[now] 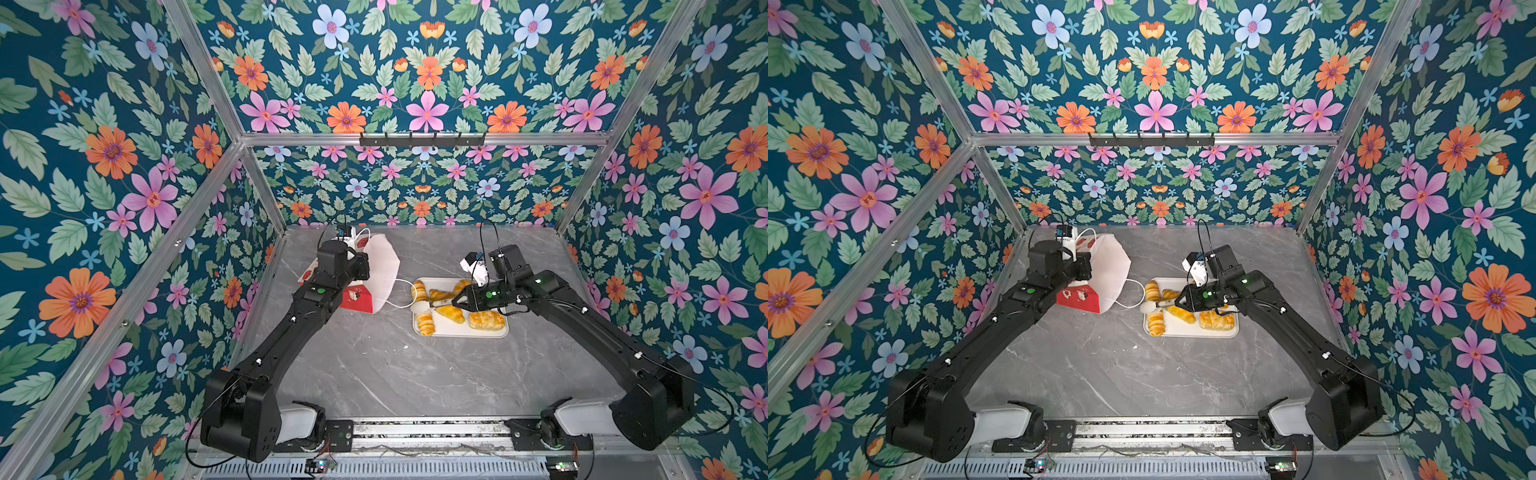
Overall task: Take the fake bread out of the paper bag
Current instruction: 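Open the right tongs to release the striped roll onto the tray, then draw the right tongs back from the tray toward the robot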
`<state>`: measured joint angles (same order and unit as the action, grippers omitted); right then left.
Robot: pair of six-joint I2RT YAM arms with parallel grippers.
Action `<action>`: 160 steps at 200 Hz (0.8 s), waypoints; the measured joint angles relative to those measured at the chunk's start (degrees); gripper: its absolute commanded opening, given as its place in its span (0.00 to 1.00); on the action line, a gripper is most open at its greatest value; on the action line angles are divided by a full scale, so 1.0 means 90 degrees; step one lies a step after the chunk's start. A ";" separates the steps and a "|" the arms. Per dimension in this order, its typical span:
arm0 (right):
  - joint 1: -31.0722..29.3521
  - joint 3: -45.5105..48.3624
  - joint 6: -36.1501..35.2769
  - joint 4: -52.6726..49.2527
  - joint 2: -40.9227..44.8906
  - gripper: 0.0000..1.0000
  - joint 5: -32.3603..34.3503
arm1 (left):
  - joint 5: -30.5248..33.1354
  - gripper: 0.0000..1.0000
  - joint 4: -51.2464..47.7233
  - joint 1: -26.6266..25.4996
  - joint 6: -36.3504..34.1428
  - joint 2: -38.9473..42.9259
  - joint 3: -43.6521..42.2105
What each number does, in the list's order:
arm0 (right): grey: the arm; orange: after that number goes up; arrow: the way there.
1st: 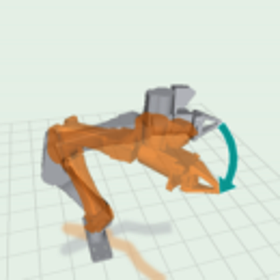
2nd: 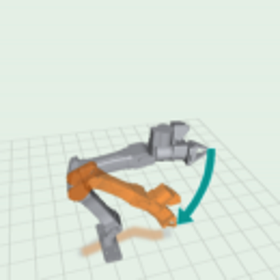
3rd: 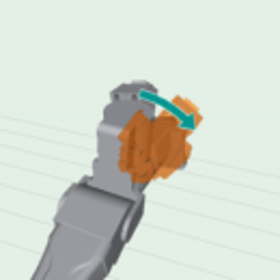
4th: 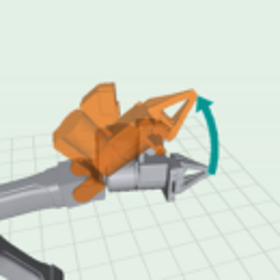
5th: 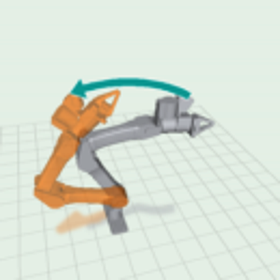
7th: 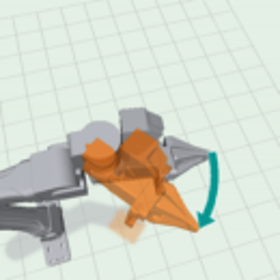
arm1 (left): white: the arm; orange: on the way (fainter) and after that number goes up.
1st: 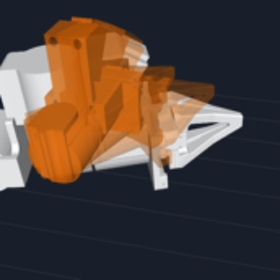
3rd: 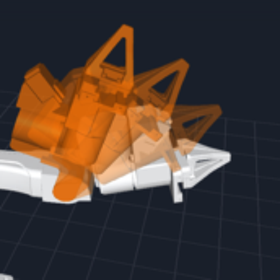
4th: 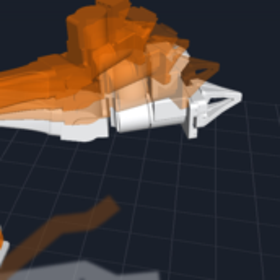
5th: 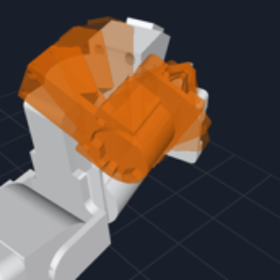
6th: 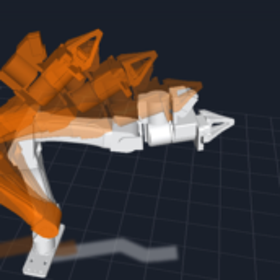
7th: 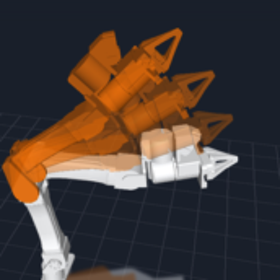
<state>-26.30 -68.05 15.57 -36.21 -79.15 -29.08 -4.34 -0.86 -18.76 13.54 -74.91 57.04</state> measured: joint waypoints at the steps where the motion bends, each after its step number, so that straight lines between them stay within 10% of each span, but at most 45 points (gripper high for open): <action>1: 0.0000 0.0002 0.0007 0.0007 -0.0012 0.25 -0.0002 | 0.0000 0.00 0.0000 0.0000 0.0000 0.0000 -0.0002; 160: -0.0238 0.0738 -0.0058 0.0503 0.0780 0.22 0.0231 | 0.0000 0.00 0.0010 0.0002 0.0002 0.0102 -0.0100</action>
<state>-28.45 -61.41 15.05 -31.68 -72.14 -27.00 -4.34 -0.78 -18.74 13.56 -74.00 56.14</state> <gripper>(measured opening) 0.244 0.050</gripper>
